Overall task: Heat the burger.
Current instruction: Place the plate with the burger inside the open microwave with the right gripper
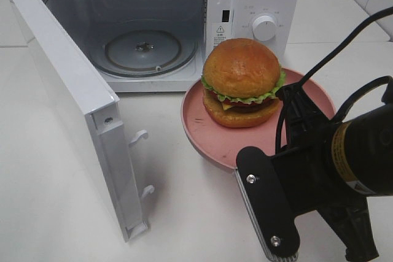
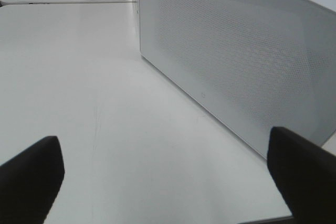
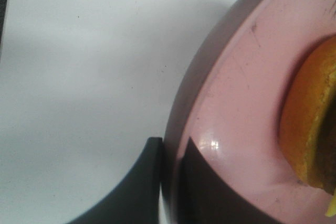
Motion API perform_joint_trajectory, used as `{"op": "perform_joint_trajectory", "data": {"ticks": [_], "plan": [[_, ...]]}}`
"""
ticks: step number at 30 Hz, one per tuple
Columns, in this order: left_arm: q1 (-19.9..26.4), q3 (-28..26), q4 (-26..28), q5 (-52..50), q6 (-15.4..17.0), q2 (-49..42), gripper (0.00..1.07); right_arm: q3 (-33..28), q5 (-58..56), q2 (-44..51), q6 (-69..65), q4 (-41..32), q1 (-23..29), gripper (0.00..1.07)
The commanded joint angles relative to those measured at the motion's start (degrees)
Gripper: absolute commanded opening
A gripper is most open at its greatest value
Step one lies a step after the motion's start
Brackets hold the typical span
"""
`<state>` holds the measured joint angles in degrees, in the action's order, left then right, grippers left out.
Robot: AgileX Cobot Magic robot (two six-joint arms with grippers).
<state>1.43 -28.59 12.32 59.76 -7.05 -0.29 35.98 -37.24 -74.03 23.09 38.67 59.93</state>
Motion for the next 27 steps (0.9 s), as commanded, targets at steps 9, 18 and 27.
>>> {"op": "perform_joint_trajectory", "data": {"ticks": [9, 18, 27], "plan": [[0.0, 0.1, 0.1, -0.5, 0.0, -1.2, 1.03, 0.1, 3.9, 0.6, -3.6, 5.1, 0.1, 0.02], [0.0, 0.1, 0.1, -0.5, 0.0, -1.2, 1.03, 0.1, 6.4, 0.6, 8.6, 3.0, -5.3, 0.02], [0.0, 0.1, 0.1, -0.5, 0.0, -1.2, 1.03, 0.1, 14.7, 0.6, 22.3, -3.2, -13.3, 0.03]]}}
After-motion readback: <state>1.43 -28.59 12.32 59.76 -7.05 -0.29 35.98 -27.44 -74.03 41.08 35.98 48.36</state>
